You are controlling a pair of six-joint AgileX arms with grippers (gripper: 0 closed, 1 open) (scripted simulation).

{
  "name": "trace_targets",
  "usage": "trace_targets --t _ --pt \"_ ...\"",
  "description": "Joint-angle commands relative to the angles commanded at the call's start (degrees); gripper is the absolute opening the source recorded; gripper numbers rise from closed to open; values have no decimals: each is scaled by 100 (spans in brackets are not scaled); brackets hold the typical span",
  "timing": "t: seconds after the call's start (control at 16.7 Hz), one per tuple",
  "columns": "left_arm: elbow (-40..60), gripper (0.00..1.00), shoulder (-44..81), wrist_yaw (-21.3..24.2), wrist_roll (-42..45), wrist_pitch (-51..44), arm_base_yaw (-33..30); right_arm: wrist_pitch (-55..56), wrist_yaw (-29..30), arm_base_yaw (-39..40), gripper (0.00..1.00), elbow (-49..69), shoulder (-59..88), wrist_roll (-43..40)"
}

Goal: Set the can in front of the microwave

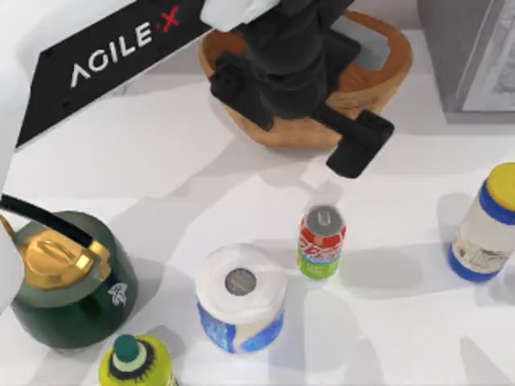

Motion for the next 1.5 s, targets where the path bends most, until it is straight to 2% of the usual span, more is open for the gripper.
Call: trace_targets --t 0.3,0.66,0.84,1.26,1.5 --pt "1070 100 1436 -29 -16 -928 -397 0 0 0 100 0 0 0" --pt "1193 100 1596 -34 -16 -1044 -442 0 0 0 100 0 0 0" --pt "1079 100 1593 -33 -7 -934 -422 0 0 0 100 0 0 0" --pt "-157 100 1563 -35 -8 273 -433 0 0 0 100 0 0 0" --pt "-226 100 1563 -35 -9 342 -434 0 0 0 100 0 0 0"
